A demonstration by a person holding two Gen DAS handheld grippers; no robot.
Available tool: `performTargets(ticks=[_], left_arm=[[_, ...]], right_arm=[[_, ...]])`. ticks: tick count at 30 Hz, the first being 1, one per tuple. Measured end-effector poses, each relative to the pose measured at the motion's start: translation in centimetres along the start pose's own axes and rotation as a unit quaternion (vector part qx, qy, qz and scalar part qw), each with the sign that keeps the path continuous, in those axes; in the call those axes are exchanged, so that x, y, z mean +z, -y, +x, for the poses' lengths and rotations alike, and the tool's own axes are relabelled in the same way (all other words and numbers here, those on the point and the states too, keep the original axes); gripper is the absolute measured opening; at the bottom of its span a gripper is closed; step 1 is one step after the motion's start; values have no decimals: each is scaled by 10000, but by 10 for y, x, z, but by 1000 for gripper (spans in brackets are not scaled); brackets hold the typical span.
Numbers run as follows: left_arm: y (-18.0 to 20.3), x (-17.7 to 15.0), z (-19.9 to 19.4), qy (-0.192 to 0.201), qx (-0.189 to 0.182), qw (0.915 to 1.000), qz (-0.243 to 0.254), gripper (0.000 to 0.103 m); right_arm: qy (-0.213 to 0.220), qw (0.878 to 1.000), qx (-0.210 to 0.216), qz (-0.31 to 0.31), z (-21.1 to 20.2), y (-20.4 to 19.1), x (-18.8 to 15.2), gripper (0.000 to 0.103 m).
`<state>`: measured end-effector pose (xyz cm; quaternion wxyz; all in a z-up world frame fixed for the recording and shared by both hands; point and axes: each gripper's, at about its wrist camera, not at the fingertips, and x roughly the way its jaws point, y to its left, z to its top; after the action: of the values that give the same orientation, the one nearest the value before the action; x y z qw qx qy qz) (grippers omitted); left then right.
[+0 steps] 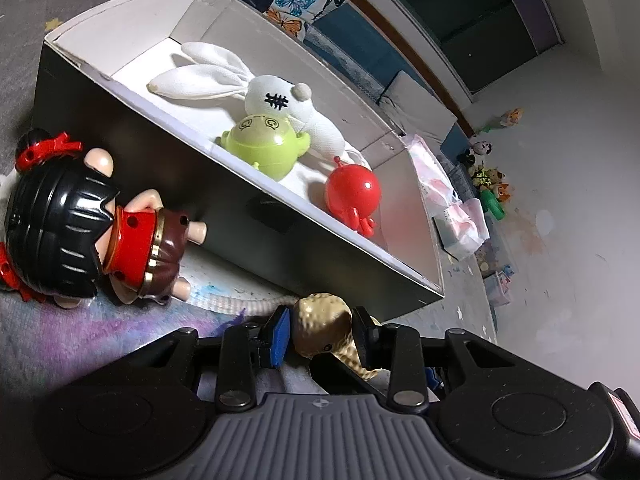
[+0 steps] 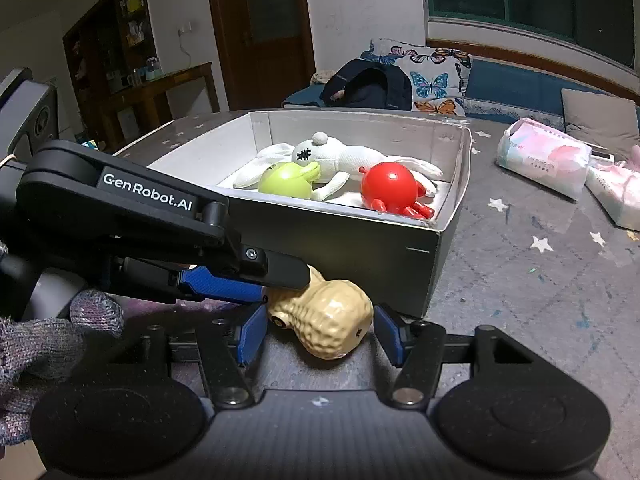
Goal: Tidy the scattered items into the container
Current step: 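Close the right gripper on the peanut toy, then lift the peanut toy with the right gripper over the box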
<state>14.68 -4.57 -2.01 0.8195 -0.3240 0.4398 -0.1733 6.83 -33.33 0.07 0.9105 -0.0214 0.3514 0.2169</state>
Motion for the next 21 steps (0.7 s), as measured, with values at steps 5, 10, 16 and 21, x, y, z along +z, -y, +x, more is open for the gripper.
performTargets(ticks=[5,10,16,21], left_arm=[[9,-5,-13,77,-71,9999,98,36],[23,-5,-33,286,-174,9991,250,36],[40,13,-48,614,-236,9970,408,36],[43,35,-45,708,-202,9965,388,36]], right_arm=[[114,9999,-28,-49,-14,-5,0,60],[380,9992,-68,-138,-34,-11,8,60],[704,9971,-107,-281,-45,-15,31,57],[777,9964,-108,-316,-35,-14,51,57]])
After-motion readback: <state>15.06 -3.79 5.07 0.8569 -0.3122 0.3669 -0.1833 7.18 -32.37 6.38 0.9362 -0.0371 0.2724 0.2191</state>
